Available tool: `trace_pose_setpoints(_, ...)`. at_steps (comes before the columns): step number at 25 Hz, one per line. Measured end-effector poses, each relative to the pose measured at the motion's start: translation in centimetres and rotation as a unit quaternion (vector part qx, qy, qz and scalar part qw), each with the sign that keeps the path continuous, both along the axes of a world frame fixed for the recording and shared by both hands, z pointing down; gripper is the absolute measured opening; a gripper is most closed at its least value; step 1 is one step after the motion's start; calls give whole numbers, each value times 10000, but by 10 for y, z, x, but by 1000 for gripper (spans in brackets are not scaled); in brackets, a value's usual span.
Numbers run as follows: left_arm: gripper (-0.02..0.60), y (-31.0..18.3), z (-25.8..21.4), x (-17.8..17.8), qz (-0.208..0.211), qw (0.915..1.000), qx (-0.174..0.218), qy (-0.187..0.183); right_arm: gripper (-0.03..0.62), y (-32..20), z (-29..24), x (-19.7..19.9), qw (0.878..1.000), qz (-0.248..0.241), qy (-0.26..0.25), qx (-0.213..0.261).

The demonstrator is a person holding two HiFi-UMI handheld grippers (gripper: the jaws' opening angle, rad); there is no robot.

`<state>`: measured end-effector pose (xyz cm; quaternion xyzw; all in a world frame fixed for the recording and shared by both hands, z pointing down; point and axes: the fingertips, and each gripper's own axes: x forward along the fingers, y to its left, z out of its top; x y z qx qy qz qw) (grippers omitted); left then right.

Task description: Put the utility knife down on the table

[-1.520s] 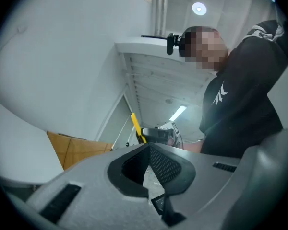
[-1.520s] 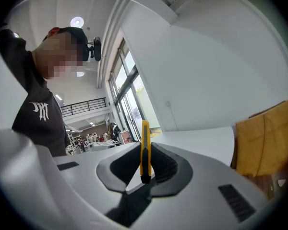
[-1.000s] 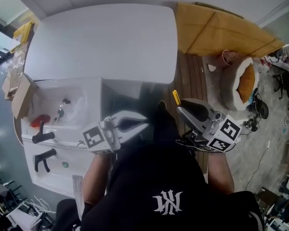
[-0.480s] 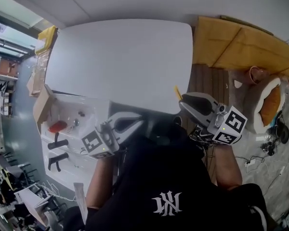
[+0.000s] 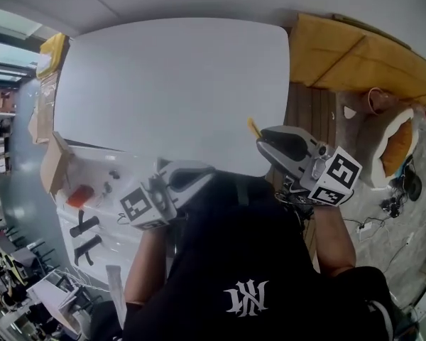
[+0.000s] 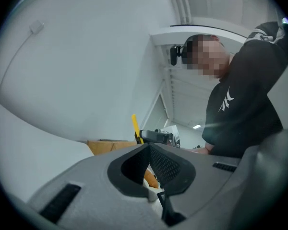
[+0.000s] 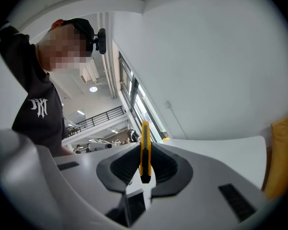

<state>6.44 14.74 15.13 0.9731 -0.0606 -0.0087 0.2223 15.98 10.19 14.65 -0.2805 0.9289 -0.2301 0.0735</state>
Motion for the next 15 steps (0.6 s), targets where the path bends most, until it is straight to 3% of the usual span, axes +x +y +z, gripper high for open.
trace_pose_setpoints(9,5,-111,14,-32,400,9972,-196,606,54,-101,-9,-31,9927,605,956,-418)
trace_pose_setpoints(12,5,-146,25,-47,391,9939,-404,944,54,-138,-1,-38,9878,909,1162,-505)
trace_pose_setpoints(15,5,-178,42,-63,220,9933,-477,1029,54,-178,21,-53,9820,865,1617,-442)
